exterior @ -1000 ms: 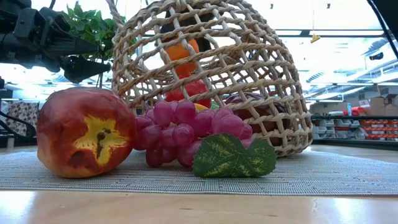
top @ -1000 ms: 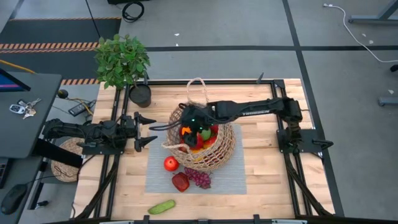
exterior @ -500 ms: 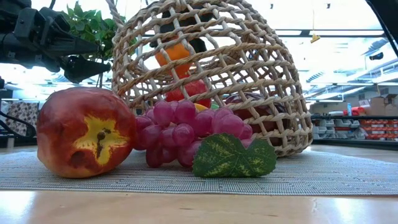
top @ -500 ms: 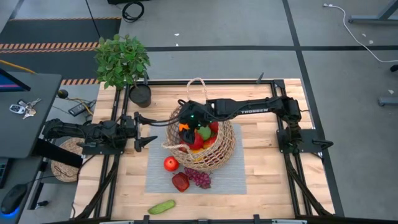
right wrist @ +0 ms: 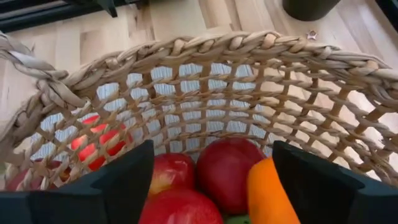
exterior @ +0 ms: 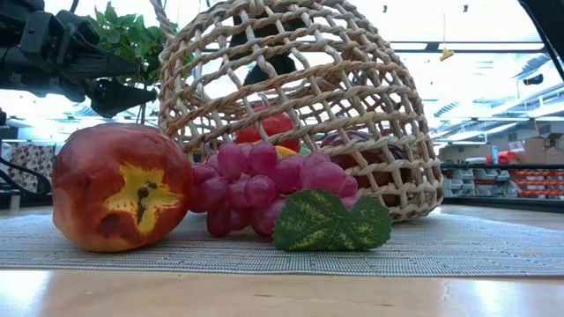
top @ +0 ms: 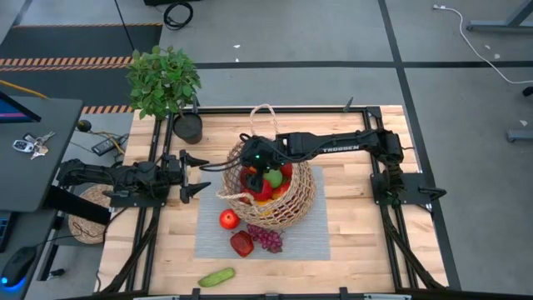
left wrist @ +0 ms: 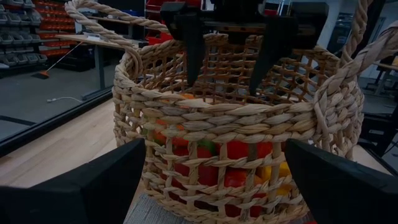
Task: Build produce basket
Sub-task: Put the cucumber into the basket
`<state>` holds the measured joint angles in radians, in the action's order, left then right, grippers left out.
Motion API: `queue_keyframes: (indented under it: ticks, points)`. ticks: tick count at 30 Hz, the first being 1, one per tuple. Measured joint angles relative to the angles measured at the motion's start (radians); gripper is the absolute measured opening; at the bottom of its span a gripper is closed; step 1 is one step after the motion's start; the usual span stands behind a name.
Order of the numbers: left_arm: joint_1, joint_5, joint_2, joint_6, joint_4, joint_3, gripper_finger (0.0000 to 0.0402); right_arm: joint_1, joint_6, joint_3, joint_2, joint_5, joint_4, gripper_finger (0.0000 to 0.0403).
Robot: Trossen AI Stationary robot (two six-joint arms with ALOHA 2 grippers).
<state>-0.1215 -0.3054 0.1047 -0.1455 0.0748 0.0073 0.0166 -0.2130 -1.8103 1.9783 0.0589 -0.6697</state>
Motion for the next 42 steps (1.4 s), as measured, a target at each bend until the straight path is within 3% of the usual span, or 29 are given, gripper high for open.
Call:
queue_keyframes:
  ticks: [5,11,14,21,29,38,42]
  points:
    - [0.000,0.000,0.000,0.000,0.000,0.000,0.0392,0.000,0.014,0.000,-0.049,0.008,0.001,0.0361]
    - [0.000,0.000,0.000,0.000,0.000,0.000,0.0392,-0.028,0.032,0.000,-0.168,0.079,0.003,0.0360]
    - [0.000,0.000,0.000,0.000,0.000,0.000,0.0392,-0.085,0.053,0.000,-0.227,0.129,0.014,0.0356]
    - [0.000,0.000,0.000,0.000,0.000,0.000,0.0392,-0.321,0.193,0.000,-0.274,0.376,0.131,0.0352]
    - [0.000,0.000,0.000,0.000,0.001,0.000,0.0392,-0.521,0.231,-0.001,-0.178,0.450,0.223,0.0352]
    - [0.000,0.000,0.000,0.000,0.001,0.000,0.0392,-0.573,0.219,0.000,0.036,0.440,0.281,0.0352]
    - [0.000,0.000,0.000,0.000,0.002,0.000,0.0392,-0.569,0.247,0.000,0.122,0.361,0.341,0.0352]
